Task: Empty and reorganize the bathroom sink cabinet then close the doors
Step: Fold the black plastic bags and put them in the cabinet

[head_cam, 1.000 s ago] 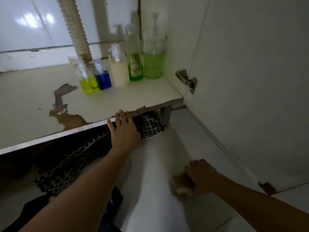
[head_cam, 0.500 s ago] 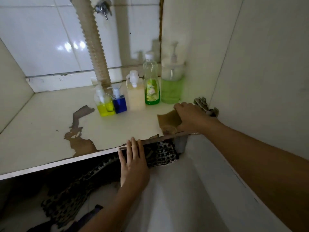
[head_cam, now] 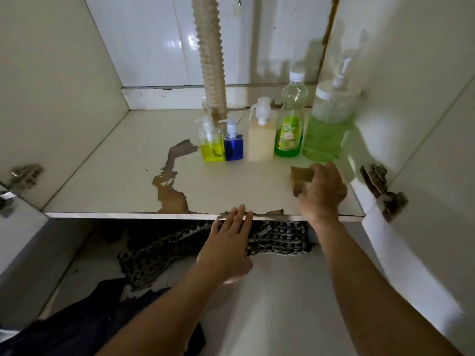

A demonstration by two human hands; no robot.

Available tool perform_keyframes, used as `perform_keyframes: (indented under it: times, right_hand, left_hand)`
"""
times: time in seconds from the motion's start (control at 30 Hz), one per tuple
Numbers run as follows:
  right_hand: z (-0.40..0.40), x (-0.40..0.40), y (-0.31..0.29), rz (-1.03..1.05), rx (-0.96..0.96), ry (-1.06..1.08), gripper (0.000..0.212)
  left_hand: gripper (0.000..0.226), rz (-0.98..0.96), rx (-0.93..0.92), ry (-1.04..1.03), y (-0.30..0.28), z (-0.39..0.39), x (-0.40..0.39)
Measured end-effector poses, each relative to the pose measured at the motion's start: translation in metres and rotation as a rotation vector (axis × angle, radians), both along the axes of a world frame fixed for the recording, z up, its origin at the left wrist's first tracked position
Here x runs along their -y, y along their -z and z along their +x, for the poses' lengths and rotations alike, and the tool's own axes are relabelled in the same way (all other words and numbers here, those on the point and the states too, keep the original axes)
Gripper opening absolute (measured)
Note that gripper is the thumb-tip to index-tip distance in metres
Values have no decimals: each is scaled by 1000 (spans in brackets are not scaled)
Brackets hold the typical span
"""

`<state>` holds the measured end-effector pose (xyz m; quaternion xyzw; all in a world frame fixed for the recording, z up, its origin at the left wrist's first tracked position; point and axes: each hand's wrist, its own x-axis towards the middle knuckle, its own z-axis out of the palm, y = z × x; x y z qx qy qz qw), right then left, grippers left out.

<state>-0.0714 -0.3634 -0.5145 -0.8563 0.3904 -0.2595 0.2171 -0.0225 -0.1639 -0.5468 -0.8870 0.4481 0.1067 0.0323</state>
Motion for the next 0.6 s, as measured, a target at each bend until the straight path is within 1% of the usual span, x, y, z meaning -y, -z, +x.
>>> perform_keyframes:
  times: [0.07,0.1,0.17,0.2,0.23,0.3,0.33,0.37,0.43,0.5,0.53,0.6]
  right_hand:
    - [3,-23,-15,-30,62,-59,42]
    - [3,-36,-21,-32,76,-83,44]
    - [3,-61,-21,-70,108,-198,45]
    - [3,-74,-17,-125,110,-289,45]
    - [2,-88,-8,-207,63,-408,44]
    - [-7,-117,10,-323,-162,-681,39]
    - [-12,-129,13,-306,-298,-776,36]
    - [-18,-143,11,-249,-437,-825,34]
    - [-25,-170,1,-144,-732,-834,35]
    - [-29,-201,-9,-136,-996,-811,39]
    - [-33,-219,-12,-133,-1083,-817,40]
    - [-40,-253,-12,-94,-1170,-832,40]
  left_hand:
    - [88,3,-87,2,-22,4,-3]
    - [82,-30,-116,-7,-32,2,-4]
    - [68,-173,-90,-37,-41,-2,-16]
    - [60,-258,-51,-46,-42,-3,-26]
    - [54,-308,-34,-62,-40,-4,-41]
    - [45,-313,-45,-128,-30,-8,-82]
    - [42,-286,-69,-179,-26,-6,-107]
    - [39,-254,-104,-231,-22,-3,-133]
    - [36,-191,-138,-305,-15,4,-185]
    - [33,-138,-123,-339,-7,13,-226]
    - [34,-140,-138,-351,-2,15,-241]
    - [39,-140,-192,-338,9,14,-261]
